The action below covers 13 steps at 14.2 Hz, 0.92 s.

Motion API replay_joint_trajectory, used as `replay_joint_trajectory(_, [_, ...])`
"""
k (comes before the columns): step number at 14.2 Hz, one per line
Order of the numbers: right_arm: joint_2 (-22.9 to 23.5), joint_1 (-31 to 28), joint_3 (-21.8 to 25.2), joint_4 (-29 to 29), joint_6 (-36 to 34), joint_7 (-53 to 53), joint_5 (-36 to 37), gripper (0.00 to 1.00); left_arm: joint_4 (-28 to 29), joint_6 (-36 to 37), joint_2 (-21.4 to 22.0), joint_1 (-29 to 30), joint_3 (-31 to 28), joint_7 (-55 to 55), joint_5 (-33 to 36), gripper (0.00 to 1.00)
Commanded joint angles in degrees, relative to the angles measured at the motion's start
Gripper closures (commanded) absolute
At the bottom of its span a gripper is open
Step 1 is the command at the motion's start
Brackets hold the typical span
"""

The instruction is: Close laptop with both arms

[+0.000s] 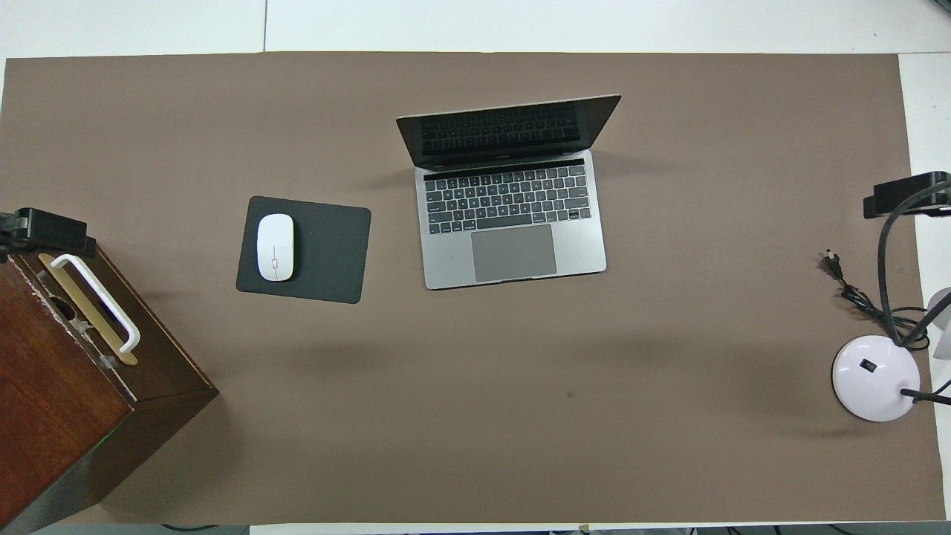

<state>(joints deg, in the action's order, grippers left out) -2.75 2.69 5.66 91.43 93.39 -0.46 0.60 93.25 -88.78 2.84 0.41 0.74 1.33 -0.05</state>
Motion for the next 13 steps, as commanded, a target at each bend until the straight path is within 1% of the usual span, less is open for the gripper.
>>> replay_joint_trajectory(1, [-0.2,0.2,0.4,0.4,0.9,-0.8,-0.7,0.0,-0.8,1.1,-0.3,1.1,0.6,1.0,-0.9,0.0])
replay_joint_trajectory(7, [-0.2,0.3,0.1,0.4,1.2,0.5,-0.9,0.0,-0.9,1.1,-0.3,1.2,0.6,1.0,-0.9,0.0])
replay_joint_trajectory(10, [-0.1,0.4,-0.2,0.2,2.8,1.9,-0.9,0.0,-0.9,1.1,-0.3,1.2,0.6,1.0,-0.9,0.0])
replay_joint_trajectory(13, [0.7,0.4,-0.2,-0.8,2.9,1.9,-0.9,0.0,-0.8,1.0,-0.2,1.2,0.5,1.0,-0.9,0.0])
